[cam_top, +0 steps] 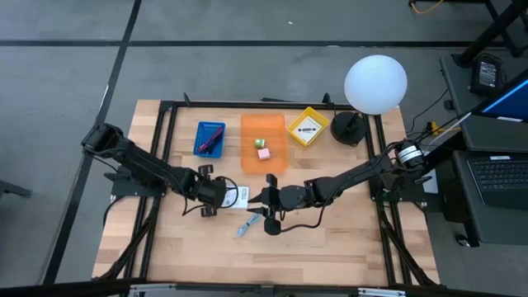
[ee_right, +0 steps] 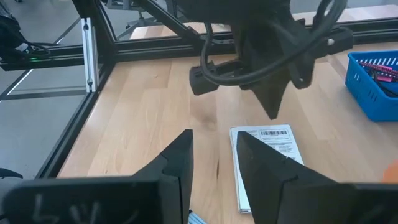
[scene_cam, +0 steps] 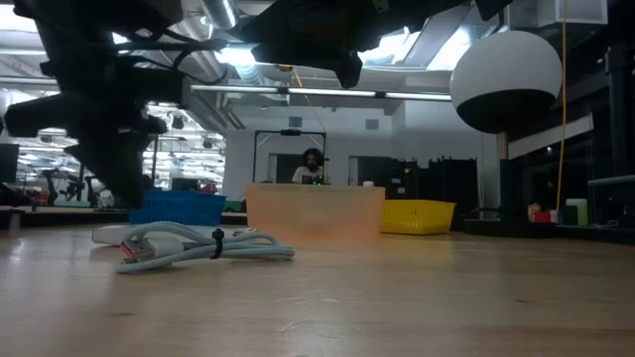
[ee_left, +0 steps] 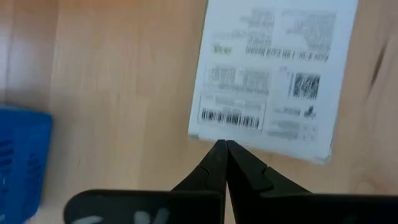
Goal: Pick and place items into bin
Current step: Put the left card reader box into the yellow basket
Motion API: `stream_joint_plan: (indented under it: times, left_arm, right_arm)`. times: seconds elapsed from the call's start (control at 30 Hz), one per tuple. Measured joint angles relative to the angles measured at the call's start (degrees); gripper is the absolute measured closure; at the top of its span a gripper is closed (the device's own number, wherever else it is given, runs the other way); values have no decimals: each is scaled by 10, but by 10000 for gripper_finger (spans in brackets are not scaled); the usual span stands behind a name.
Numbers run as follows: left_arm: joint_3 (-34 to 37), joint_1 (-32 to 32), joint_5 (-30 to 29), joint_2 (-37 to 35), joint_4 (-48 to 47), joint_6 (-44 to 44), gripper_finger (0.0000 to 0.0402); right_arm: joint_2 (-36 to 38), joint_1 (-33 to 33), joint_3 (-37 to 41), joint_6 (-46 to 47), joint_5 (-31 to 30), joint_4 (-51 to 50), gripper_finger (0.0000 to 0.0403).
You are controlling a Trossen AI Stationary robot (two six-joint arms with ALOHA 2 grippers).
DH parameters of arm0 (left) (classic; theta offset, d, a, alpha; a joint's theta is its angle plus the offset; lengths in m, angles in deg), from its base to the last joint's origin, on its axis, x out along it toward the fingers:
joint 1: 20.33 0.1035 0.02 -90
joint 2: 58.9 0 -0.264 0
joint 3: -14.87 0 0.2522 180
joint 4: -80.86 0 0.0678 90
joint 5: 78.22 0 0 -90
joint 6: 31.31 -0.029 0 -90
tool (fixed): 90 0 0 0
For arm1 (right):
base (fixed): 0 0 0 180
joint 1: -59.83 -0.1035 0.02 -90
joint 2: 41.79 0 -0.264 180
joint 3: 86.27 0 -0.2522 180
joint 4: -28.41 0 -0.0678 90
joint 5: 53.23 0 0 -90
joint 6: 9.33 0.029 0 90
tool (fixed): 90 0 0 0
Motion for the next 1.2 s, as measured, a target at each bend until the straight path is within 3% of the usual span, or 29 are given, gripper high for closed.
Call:
stream_joint_plan:
  times: [0.5, 0.77, 1.2]
  left_arm:
    - [0, 56, 23, 0, 19, -37, 400]
    - [43, 56, 30, 0, 62, -27, 400]
    - [44, 56, 20, 0, 78, -44, 400]
  right_arm:
    - [0, 0, 0, 13, 0, -14, 297]
    - [0, 1, 0, 13, 0, -14, 297]
    - [0, 5, 0, 13, 0, -18, 297]
